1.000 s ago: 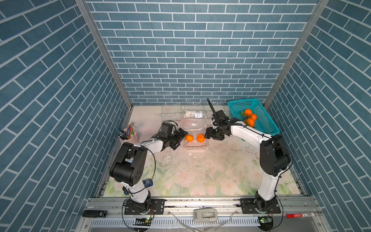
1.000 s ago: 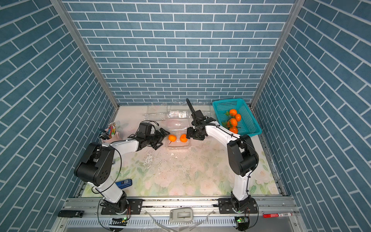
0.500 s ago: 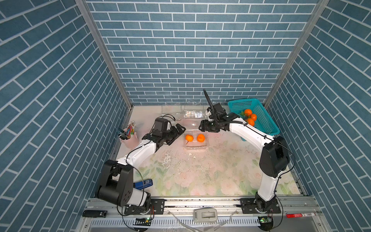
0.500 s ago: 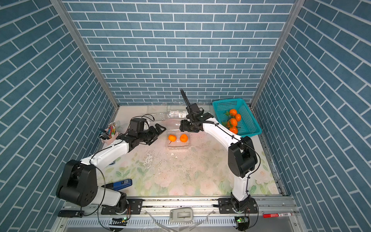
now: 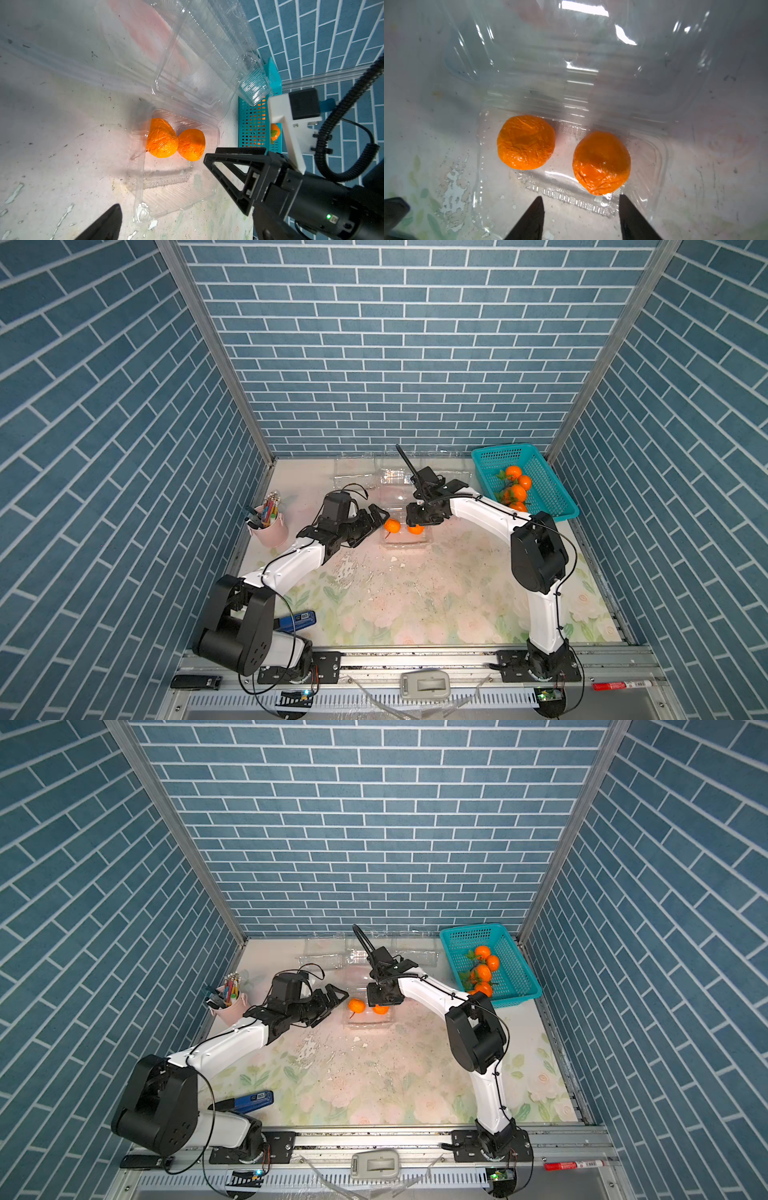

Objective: Take oranges out of containers
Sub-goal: Pick up the orange from the packing box.

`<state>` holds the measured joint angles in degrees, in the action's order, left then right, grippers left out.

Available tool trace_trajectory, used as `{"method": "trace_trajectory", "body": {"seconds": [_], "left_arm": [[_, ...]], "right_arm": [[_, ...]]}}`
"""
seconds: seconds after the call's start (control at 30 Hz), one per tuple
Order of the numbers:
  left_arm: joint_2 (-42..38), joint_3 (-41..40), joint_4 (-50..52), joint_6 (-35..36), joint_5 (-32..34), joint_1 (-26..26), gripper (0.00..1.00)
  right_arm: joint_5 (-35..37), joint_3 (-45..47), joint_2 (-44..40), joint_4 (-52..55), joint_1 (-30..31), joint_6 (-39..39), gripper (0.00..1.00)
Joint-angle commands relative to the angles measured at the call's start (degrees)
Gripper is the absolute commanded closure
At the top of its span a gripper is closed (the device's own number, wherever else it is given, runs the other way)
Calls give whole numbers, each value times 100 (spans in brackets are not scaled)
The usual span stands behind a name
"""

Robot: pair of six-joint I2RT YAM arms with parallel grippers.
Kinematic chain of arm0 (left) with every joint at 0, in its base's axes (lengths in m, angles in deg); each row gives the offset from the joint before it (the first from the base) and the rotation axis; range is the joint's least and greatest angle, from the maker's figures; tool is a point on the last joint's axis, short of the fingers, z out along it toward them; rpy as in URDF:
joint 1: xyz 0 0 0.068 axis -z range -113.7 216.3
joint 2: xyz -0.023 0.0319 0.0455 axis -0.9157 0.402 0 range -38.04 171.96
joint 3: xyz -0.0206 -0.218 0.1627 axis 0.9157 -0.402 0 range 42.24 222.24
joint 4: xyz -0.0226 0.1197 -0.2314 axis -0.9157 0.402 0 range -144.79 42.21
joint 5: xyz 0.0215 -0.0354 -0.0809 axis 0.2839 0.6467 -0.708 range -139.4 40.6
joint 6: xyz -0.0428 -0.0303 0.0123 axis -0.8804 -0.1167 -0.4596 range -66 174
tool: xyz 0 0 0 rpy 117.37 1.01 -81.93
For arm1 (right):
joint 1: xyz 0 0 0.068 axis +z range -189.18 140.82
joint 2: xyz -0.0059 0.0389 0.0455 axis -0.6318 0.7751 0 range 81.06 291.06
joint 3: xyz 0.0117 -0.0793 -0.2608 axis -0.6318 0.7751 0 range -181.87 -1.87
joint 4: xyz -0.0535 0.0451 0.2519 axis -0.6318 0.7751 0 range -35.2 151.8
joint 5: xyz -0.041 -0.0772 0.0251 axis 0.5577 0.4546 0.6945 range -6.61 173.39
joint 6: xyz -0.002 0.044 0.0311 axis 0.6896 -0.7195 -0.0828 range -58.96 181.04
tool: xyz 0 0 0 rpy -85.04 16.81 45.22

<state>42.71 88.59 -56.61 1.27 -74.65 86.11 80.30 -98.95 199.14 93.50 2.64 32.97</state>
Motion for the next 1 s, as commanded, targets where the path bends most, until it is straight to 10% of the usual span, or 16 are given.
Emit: {"method": "trace_trajectory", "body": {"seconds": [0.0, 0.57, 0.97], "left_arm": [[189, -43, -282, -69, -108, 57, 1], [299, -133, -501, -207, -41, 179, 1], [280, 6, -418, -88, -22, 179, 1]], "right_arm": [[481, -93, 198, 254, 74, 282, 39], [794, -401, 915, 173, 116, 454, 28], [851, -650, 1139, 173, 137, 311, 47]]}}
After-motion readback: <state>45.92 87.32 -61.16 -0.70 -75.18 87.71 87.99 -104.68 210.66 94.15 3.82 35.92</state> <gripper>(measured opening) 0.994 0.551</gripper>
